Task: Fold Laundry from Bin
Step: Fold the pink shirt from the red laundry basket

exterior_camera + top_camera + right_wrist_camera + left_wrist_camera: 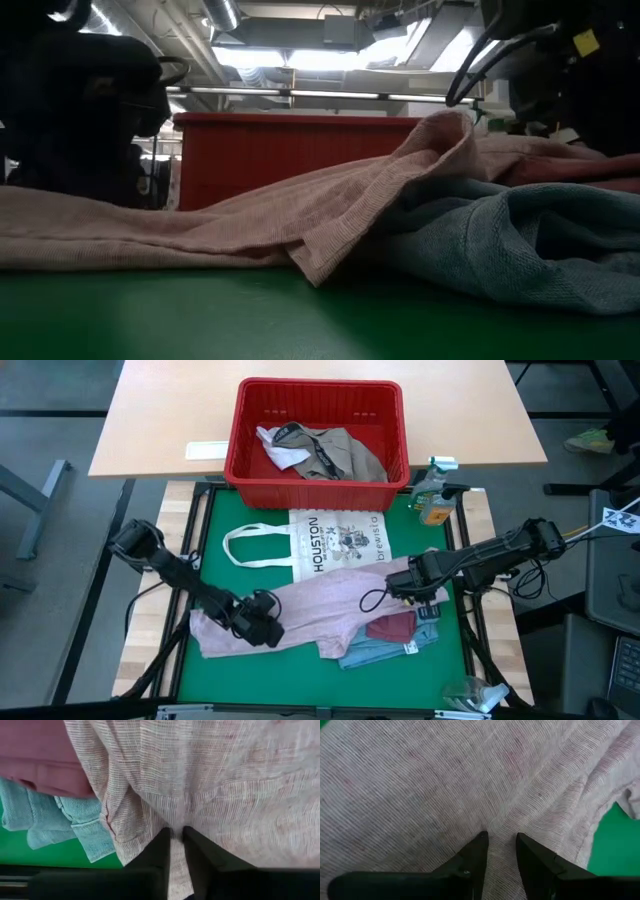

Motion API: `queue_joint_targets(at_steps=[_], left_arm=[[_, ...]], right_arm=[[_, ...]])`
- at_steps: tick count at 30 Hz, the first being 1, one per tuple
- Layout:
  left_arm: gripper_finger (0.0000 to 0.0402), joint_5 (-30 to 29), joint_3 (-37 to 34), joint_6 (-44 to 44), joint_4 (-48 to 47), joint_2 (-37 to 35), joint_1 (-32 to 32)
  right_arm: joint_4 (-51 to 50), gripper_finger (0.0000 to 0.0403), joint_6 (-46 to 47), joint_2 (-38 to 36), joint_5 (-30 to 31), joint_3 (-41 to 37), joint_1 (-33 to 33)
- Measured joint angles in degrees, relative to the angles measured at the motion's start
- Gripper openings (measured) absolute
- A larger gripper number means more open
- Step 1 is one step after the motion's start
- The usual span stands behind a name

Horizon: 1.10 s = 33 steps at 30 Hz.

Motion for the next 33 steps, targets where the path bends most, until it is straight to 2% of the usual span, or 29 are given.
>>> queue_joint_targets(at_steps=[5, 7, 12, 15, 18, 22, 24, 28, 33], left_arm=[[0.0101, -1.3, 0.0, -1.0, 0.2, 0.7, -0.9], [0.0101, -1.3, 0.0, -1.0, 0.1, 0.7, -0.8], [0.0101, -1.2, 0.0, -1.0, 0.0, 0.7, -0.8], [0.0101, -1.3, -0.1, -1.0, 0.0, 0.7, -0.8], [0.0101, -1.7, -0.1, -1.0, 0.0, 0.8, -0.8], [0.0101, -2.0, -0.1, -1.0, 0.0, 0.8, -0.8], [0.0101, -2.0, -0.1, -1.0, 0.0, 0.8, -0.8], [0.0101, -2.0, -0.1, -1.0, 0.0, 0.8, -0.9], [0.0101, -2.1, -0.2, -0.7, 0.2, 0.8, -0.9]], right_arm=[[-2.0, 0.0118, 0.0, 0.0, 0.0, 0.0, 0.0], [-6.0, 0.0136, -0.9, 0.0, -0.3, 0.5, 0.0], [-17.3, 0.0146, -0.8, -0.3, 0.0, 4.8, 0.0], [-15.4, 0.0146, -0.3, -2.7, 2.4, 7.1, 0.0], [-13.6, 0.0144, -1.4, -4.7, 7.7, 8.4, -0.1], [-10.5, 0.0143, 1.0, -6.6, 20.9, 7.8, -1.0], [-8.2, 0.0143, 3.2, -6.7, 24.2, 6.9, -2.9], [-3.5, 0.0143, 4.3, -6.7, 22.7, 3.5, -7.9], [-1.7, 0.0143, 4.3, -6.7, 14.7, -2.9, -12.0]])
